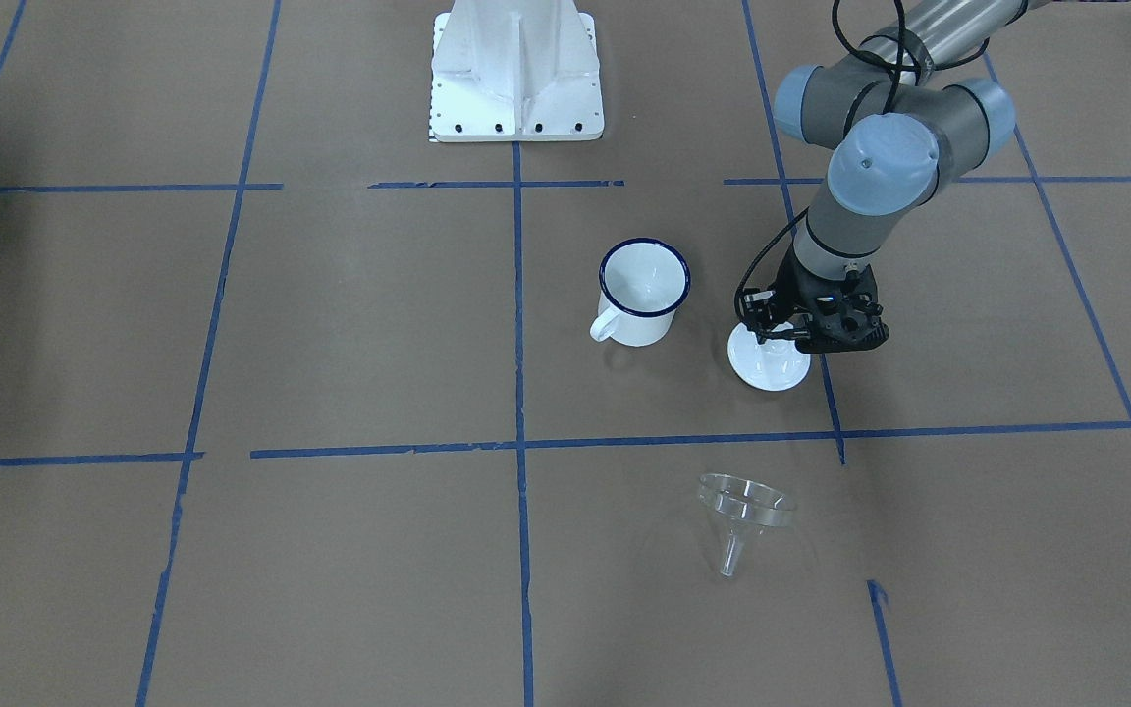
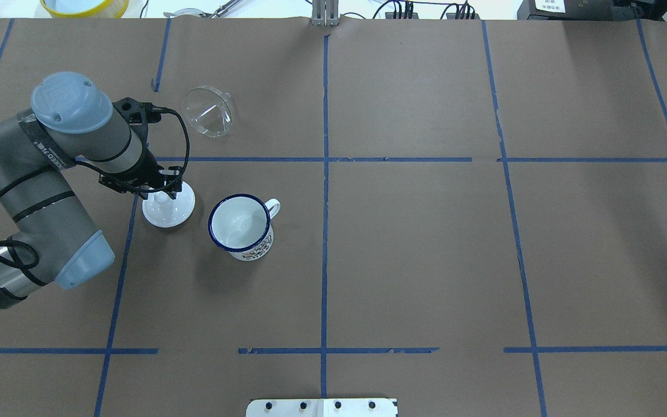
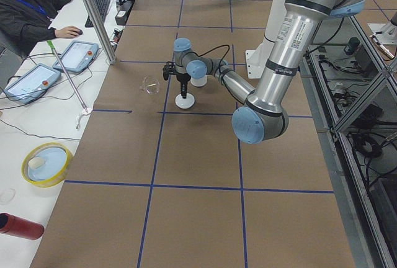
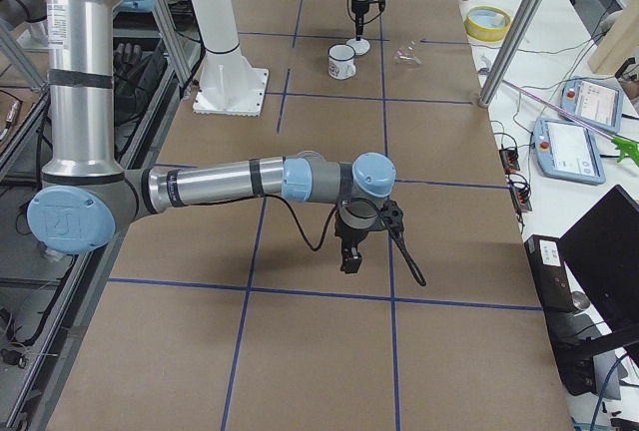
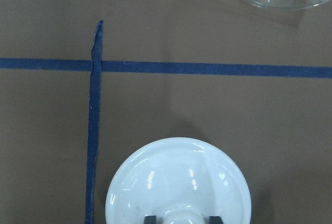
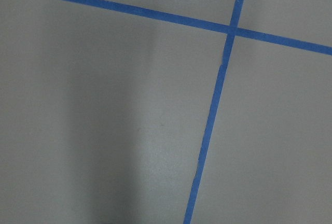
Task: Place funnel on cup
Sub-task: 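Lower the lid onto the table and open the left gripper, then move the left gripper up to the glass funnel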
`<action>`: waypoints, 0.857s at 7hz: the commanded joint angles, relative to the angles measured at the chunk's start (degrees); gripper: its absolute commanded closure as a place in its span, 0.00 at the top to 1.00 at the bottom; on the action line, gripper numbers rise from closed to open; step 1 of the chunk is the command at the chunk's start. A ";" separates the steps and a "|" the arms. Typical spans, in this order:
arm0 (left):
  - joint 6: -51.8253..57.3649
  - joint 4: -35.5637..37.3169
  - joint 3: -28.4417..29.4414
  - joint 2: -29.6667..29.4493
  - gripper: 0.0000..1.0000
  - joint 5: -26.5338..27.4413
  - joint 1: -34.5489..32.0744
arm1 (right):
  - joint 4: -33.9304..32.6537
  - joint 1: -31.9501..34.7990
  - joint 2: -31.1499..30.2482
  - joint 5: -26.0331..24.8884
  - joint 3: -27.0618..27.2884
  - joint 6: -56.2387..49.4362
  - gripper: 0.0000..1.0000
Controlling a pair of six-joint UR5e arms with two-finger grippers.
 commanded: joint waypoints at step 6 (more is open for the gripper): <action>-26.98 0.70 -3.32 -4.01 1.00 4.18 -7.73 | 0.00 0.00 0.00 0.00 0.00 0.00 1.00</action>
